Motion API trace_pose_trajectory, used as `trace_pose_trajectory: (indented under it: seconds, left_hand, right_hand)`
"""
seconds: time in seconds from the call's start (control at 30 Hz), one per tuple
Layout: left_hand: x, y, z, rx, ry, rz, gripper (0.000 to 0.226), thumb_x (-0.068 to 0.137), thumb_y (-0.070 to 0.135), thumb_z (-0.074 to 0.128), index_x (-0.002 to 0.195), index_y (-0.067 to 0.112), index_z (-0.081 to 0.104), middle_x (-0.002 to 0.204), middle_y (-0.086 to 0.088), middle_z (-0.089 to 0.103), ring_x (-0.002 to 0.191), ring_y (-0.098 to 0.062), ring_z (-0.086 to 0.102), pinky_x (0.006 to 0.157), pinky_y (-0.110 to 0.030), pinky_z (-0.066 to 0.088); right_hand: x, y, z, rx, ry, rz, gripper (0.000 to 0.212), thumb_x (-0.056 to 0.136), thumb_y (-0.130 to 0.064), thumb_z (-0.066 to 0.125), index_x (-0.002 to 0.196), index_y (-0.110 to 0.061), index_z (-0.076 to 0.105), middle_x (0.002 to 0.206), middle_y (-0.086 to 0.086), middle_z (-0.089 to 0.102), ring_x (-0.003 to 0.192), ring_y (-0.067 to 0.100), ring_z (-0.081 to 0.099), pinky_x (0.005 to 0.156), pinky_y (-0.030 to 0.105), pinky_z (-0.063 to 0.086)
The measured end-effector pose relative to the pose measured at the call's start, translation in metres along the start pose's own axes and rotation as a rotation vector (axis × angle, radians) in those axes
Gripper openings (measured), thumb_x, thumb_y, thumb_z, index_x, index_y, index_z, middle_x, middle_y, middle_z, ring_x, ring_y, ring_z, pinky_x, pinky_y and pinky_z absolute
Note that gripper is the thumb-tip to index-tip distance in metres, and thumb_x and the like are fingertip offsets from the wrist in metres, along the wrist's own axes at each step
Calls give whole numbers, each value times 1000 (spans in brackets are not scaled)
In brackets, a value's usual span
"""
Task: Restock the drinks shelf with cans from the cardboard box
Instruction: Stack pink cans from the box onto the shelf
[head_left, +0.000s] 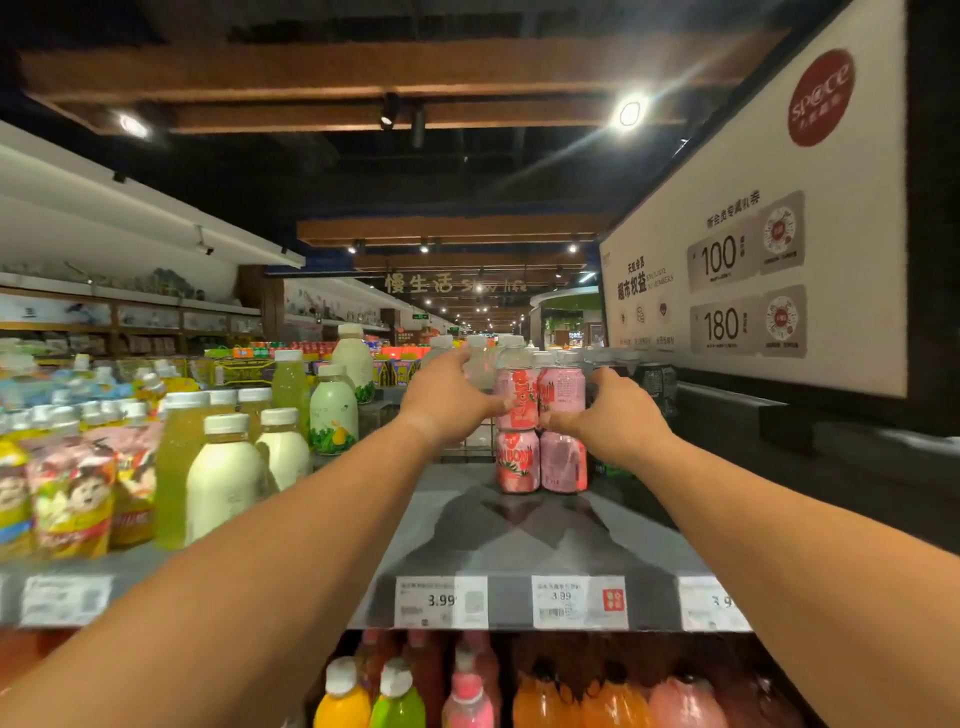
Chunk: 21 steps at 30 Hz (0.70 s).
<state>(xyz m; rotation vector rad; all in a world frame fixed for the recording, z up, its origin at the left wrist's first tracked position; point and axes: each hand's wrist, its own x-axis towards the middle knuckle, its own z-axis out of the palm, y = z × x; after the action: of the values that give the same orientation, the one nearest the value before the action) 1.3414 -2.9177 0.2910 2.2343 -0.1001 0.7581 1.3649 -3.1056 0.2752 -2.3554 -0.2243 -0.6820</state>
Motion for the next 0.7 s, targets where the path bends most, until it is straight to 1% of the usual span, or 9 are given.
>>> trace_pose_trajectory:
  seconds: [0.07, 0.13, 0.17, 0.27, 0.4, 0.47, 0.6, 0.67, 0.7]
  left_hand:
    - [-33, 3, -10, 0, 28, -39, 84, 77, 32, 88, 148, 15, 46, 143, -3, 57, 127, -23, 56, 103, -30, 44]
    - [-66, 1, -15, 12, 70, -69, 84, 74, 34, 89, 146, 16, 50, 138, -4, 61, 121, -22, 60, 104, -33, 48]
    - [-84, -1, -17, 16, 94, -81, 85, 73, 36, 89, 145, 16, 50, 137, -4, 62, 121, -22, 61, 104, -36, 49]
    - [-139, -7, -24, 10, 151, -152, 80, 75, 35, 88, 144, 14, 53, 138, -4, 61, 124, -21, 58, 106, -35, 47]
    - [-219, -23, -51, 36, 220, -238, 73, 77, 30, 87, 141, 12, 56, 136, -7, 62, 125, -21, 58, 105, -32, 46]
    - [-259, -39, -69, 79, 252, -291, 71, 77, 30, 86, 140, 13, 57, 135, -7, 62, 124, -21, 58, 105, -34, 47]
    - [-339, -78, -107, 162, 288, -433, 71, 76, 33, 86, 139, 16, 58, 133, -5, 63, 121, -23, 61, 103, -40, 50]
    - [-379, -99, -128, 169, 304, -511, 69, 77, 29, 85, 139, 15, 58, 132, -5, 63, 121, -24, 60, 102, -38, 49]
    - [-400, -110, -138, 171, 311, -554, 68, 79, 28, 85, 139, 14, 57, 132, -4, 63, 121, -24, 60, 101, -34, 49]
  right_hand:
    - [-24, -7, -8, -6, -23, -52, 83, 67, -62, 77, 130, -15, 51, 123, 4, 61, 107, 26, 61, 86, 39, 53]
    - [-55, -13, -13, 10, -50, -103, 74, 71, -53, 78, 128, -13, 54, 119, 5, 60, 110, 28, 59, 87, 36, 50]
    - [-71, -14, -13, 13, -53, -139, 71, 72, -53, 77, 127, -14, 55, 121, 7, 59, 112, 29, 58, 88, 37, 49]
    - [-119, -22, -7, -1, -57, -275, 75, 74, -61, 72, 130, -16, 53, 127, 7, 53, 118, 28, 52, 96, 41, 47]
    - [-195, -39, 12, 94, -142, -382, 72, 79, -56, 71, 134, -13, 51, 131, 8, 50, 124, 27, 45, 102, 38, 38]
    - [-234, -49, 29, 156, -185, -400, 71, 77, -53, 75, 131, -12, 54, 128, 9, 53, 123, 28, 47, 102, 37, 38]
    - [-305, -72, 73, 179, -325, -421, 67, 75, -55, 75, 126, -15, 57, 121, 8, 56, 117, 27, 50, 97, 36, 41]
    - [-339, -85, 97, 207, -378, -416, 65, 75, -54, 75, 125, -17, 58, 120, 6, 56, 116, 25, 51, 96, 35, 42]
    - [-356, -92, 110, 223, -408, -412, 63, 74, -53, 75, 124, -18, 58, 120, 6, 56, 115, 25, 52, 96, 35, 43]
